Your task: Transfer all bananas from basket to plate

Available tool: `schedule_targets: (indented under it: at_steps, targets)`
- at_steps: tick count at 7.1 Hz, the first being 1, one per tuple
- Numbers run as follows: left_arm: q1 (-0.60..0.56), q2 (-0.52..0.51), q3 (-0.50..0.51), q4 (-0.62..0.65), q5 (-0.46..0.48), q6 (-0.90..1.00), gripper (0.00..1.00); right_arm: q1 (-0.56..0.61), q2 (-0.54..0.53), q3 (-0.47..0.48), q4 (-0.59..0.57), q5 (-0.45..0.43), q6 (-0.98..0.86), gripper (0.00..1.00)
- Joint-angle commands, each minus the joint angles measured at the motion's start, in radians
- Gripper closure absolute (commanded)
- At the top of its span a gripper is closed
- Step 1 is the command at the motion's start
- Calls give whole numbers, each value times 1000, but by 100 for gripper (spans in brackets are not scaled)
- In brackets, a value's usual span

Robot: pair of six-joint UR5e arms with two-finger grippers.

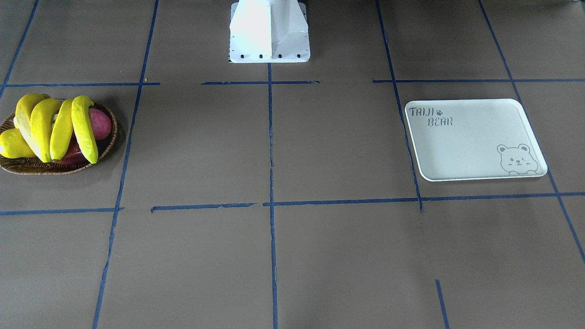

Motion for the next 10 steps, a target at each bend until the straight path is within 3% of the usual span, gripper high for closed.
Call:
schedule_targets:
  at_steps: [1, 2, 3, 5, 6, 8, 10]
  targets:
    - [0, -1, -2, 0, -3, -1, 0, -24, 14, 2, 20, 20, -7, 0]
    - [0, 1, -11, 2, -2, -1, 0, -79, 18, 42, 31, 38, 9, 0]
    - [0, 1, -16, 2, 0, -1, 0, -155, 8, 132, 30, -6, 103, 0]
    - [0, 2, -21, 2, -2, -1, 0, -358, -15, 328, 34, -93, 459, 0]
    - [0, 2, -21, 2, -2, -1, 0, -419, -15, 387, 36, -95, 493, 0]
    - [0, 16, -30, 2, -3, -1, 0, -545, -21, 457, 75, -107, 709, 0]
    - [0, 16, -35, 2, -2, -3, 0, -685, -104, 442, 274, -233, 792, 1]
